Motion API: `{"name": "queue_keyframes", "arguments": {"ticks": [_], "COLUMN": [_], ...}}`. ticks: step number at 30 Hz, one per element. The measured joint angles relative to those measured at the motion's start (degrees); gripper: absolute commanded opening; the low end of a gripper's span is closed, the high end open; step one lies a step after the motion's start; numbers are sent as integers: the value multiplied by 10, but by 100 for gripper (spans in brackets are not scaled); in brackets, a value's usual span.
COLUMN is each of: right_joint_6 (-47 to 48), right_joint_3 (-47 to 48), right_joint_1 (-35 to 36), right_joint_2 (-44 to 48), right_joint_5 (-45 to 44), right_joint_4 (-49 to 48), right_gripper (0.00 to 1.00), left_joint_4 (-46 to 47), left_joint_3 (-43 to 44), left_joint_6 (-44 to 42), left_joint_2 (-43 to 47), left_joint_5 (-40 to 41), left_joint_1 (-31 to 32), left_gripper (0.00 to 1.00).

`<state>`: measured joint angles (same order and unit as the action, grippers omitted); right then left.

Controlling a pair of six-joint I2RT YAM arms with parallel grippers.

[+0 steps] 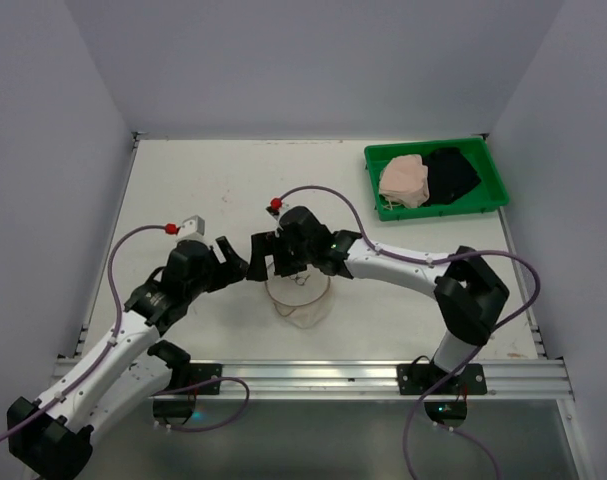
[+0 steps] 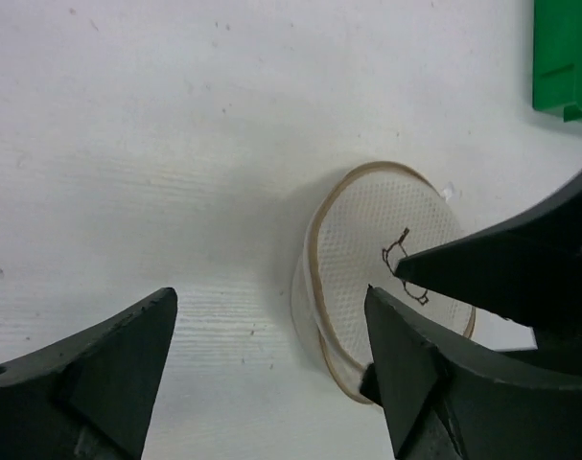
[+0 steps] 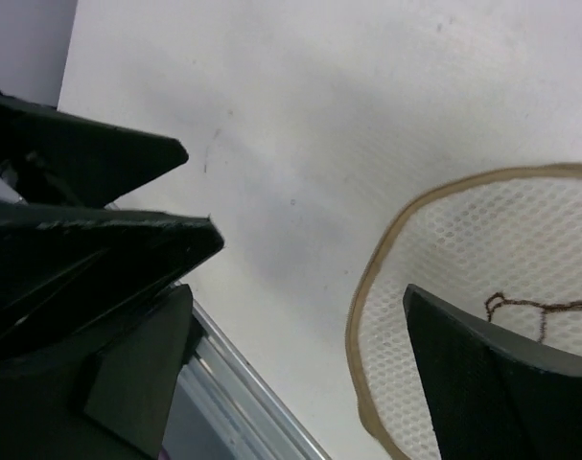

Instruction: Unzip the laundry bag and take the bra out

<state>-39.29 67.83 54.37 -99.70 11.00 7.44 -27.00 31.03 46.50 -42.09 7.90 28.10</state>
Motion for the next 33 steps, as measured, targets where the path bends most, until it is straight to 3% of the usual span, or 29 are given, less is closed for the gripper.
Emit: {"name": "queue_keyframes", "arguments": {"ticks": [1, 4, 9, 13, 17, 20, 26, 33], "right_joint_6": [9, 33, 66, 77, 89, 106, 132, 144], "right_joint_3": [11, 29, 36, -20, -96, -119, -113, -79], "right_joint_1": [0, -1, -38, -155, -312, -382, -398, -398], "right_joint_2": [11, 46, 104, 188, 318, 425, 595, 768], "right_joint_5": [-6, -29, -64, -83, -113, -154, -257, -295], "right_joint_4": [13, 43, 87, 100, 127, 172, 275, 351], "right_gripper": [99, 99, 99, 99, 99, 99, 99, 99], "left_joint_4": [-3, -12, -23, -24, -27, -37, -95, -144], "left_joint_3": [8, 38, 92, 115, 130, 137, 199, 300], "left_joint_6": [-3, -19, -58, -91, -118, -134, -164, -191], "left_joint_2": [-2, -15, -53, -56, -54, -39, 18, 103], "left_joint_5": [4, 17, 21, 19, 17, 17, 29, 48], "left_joint_1": [-1, -11, -45, -86, -118, -126, -127, -128], "left_gripper": [90, 100, 100, 100, 100, 100, 100, 100]}}
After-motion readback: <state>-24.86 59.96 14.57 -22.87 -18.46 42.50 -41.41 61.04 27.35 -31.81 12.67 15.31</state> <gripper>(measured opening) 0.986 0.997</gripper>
